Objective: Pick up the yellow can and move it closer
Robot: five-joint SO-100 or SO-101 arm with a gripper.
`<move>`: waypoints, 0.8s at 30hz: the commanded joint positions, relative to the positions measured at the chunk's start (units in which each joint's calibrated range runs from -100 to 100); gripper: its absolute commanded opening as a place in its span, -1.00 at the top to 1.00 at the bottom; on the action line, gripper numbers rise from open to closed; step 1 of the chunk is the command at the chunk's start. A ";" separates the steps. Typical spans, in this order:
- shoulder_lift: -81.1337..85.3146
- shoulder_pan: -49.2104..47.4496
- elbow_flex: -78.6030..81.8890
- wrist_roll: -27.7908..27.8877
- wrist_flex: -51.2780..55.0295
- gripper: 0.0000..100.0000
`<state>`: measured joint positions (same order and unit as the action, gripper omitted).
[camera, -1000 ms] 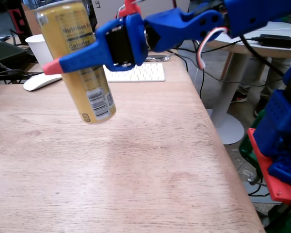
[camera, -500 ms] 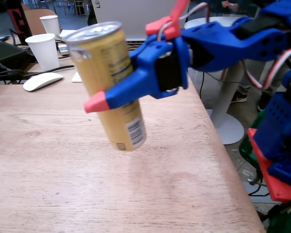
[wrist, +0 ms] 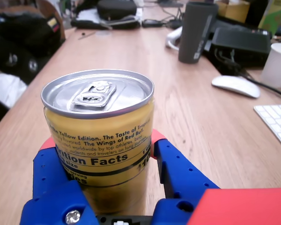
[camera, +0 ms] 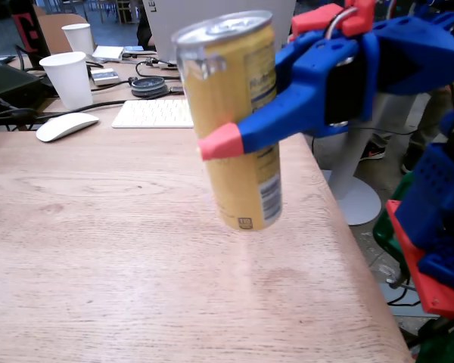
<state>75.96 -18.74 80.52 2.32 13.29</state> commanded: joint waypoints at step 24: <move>21.04 0.30 19.01 -0.54 9.37 0.39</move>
<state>94.38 -18.74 99.01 2.17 23.23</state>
